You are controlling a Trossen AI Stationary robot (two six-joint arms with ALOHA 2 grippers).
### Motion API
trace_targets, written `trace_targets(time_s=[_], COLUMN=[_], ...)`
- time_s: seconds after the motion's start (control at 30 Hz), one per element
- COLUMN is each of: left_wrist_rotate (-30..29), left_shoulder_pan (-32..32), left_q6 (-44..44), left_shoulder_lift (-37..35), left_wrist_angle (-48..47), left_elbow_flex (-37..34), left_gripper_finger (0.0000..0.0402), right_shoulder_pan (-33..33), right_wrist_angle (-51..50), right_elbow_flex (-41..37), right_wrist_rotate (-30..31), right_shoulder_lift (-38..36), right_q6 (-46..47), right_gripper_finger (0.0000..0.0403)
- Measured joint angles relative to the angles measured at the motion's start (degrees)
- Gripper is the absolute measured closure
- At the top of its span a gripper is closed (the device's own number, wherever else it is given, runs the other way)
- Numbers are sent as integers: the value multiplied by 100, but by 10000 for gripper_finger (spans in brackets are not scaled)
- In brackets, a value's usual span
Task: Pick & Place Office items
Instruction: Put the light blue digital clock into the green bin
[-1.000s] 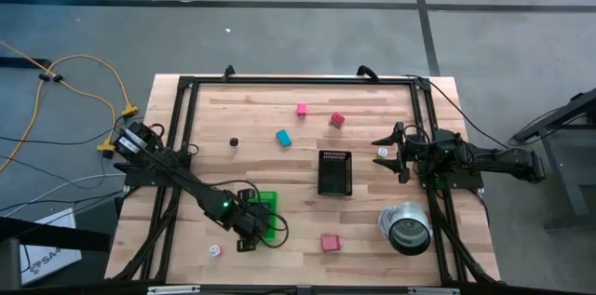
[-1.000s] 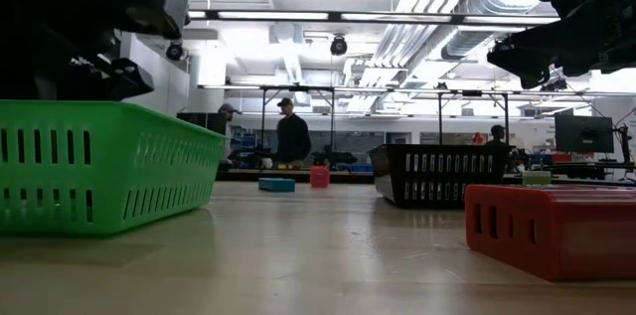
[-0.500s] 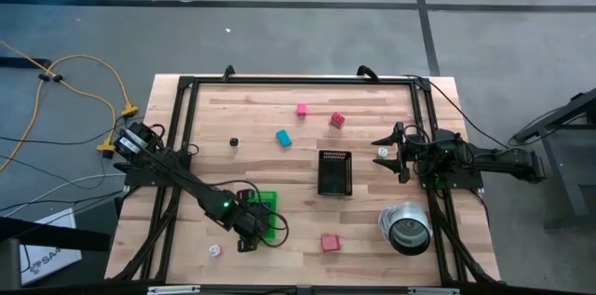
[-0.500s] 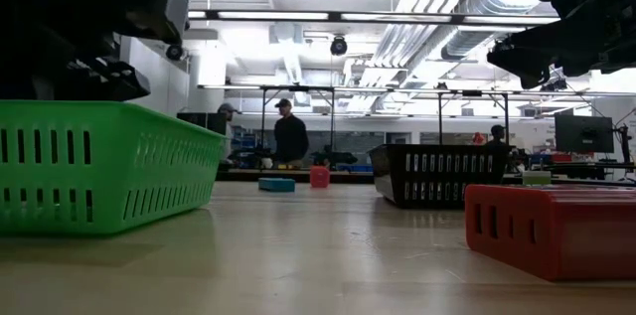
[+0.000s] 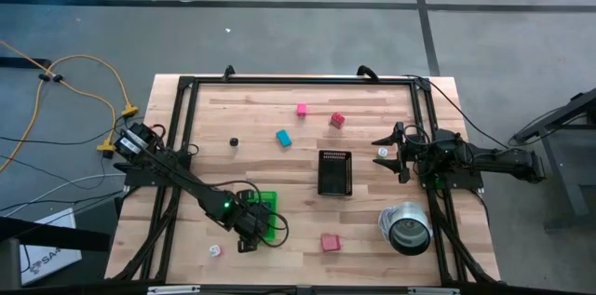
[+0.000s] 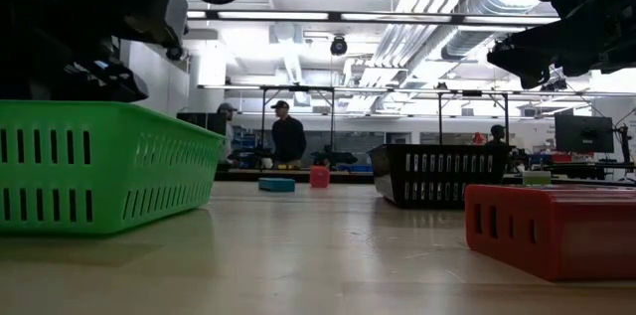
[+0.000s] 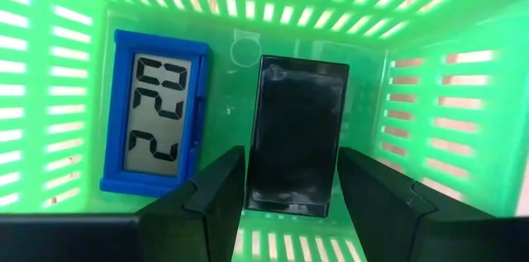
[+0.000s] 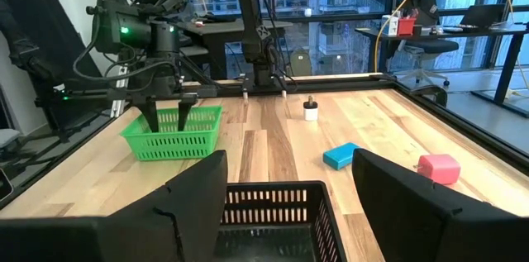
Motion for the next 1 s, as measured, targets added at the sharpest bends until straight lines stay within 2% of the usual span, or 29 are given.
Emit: trace_targets(time_s=[0.57, 0.9, 1.0], left_wrist_rotate=[-611, -908, -909], left_shoulder_pan=[7, 168, 319], left_q6=[563, 1217, 1650], left_shoulder_lift=[-664, -1091, -1141], left_wrist_angle=[-35, -255, -356], left_elbow_flex=[0, 0, 0], left_gripper_finger=[214, 214, 214], right_shoulder_pan=[0, 0, 0], right_wrist_angle=[0, 0, 0], right_elbow_flex=[-2, 0, -1], right_wrist_rotate=[0, 0, 0], right_shoulder_lift=[2, 1, 0], right_q6=[0, 0, 0], right_gripper_finger=[155, 155, 155])
